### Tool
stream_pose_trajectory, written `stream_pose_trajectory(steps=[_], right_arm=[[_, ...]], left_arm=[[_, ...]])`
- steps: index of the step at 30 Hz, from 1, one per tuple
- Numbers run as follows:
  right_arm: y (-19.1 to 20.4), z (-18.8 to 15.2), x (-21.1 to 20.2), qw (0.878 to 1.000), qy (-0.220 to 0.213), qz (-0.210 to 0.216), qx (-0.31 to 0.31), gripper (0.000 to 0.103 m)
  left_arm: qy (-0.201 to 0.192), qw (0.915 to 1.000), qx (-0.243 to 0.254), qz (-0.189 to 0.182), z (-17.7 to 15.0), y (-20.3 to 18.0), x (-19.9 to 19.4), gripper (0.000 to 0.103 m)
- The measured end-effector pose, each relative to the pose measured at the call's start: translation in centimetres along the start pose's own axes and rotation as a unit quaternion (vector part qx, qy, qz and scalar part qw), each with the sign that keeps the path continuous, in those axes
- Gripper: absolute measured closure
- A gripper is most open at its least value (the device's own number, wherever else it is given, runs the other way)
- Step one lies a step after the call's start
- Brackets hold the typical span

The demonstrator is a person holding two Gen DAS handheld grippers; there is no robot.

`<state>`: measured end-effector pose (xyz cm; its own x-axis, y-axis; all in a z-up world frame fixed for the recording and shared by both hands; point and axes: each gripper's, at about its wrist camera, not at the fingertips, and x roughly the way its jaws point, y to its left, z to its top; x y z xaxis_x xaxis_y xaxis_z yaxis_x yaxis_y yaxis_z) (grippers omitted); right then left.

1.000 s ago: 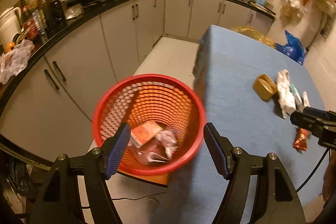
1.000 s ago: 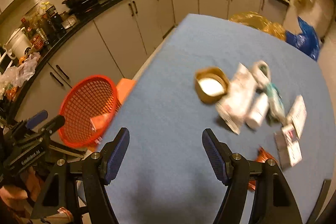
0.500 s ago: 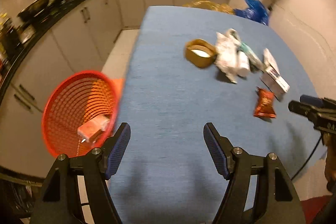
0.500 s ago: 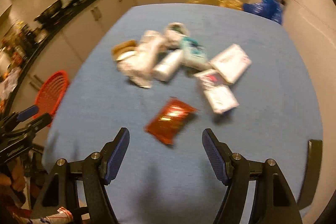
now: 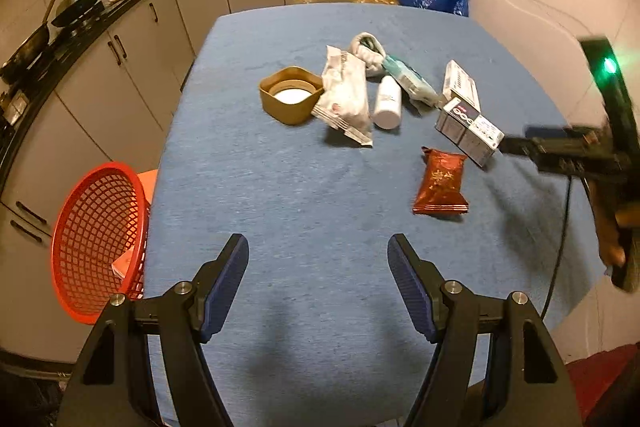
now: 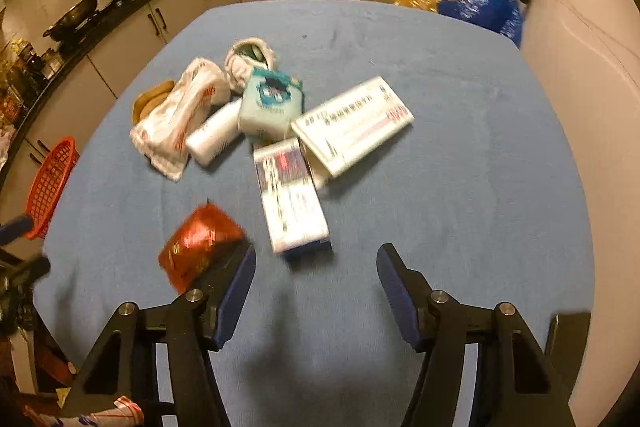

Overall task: Collect trash
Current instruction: 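Grasp the red snack packet with left tool while right tool grasps a white medicine box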

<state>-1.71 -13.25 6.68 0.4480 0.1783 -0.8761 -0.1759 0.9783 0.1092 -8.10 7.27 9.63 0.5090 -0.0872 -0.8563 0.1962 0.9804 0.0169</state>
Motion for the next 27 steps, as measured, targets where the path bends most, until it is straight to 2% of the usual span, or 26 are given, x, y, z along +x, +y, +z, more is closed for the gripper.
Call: stream_pose_trajectory(steps=[5, 8, 15, 19, 27], right_arm=[[0.9, 2.3, 2.7, 0.999, 0.020, 0.014, -0.025, 0.043], [1.3, 2.4, 3.7, 0.999, 0.035, 0.015, -0.039, 0.064], [-0.2, 0.3, 2.0, 0.999, 0.035, 0.027, -0.022, 0.064], [-1.5, -1.4, 0.1, 0.999, 0.035, 0.028, -0.011, 0.064], [-2.6, -3.2, -2.5, 0.999, 0.030, 0.028, -0.008, 0.064]], left_arm=[[0.010, 0.9999, -0.002, -0.010, 0.8, -0.7, 0.2, 0.032], [0.015, 0.9995, -0.010, -0.027, 1.4, -1.4, 0.6, 0.032], [0.025, 0.9979, -0.010, -0.058, 3.0, -4.0, 2.8, 0.031], [0.041, 0.9964, -0.002, -0.075, 3.9, -6.1, 5.4, 0.028], [0.053, 0.9958, 0.024, -0.070, 5.2, -9.0, 10.2, 0.028]])
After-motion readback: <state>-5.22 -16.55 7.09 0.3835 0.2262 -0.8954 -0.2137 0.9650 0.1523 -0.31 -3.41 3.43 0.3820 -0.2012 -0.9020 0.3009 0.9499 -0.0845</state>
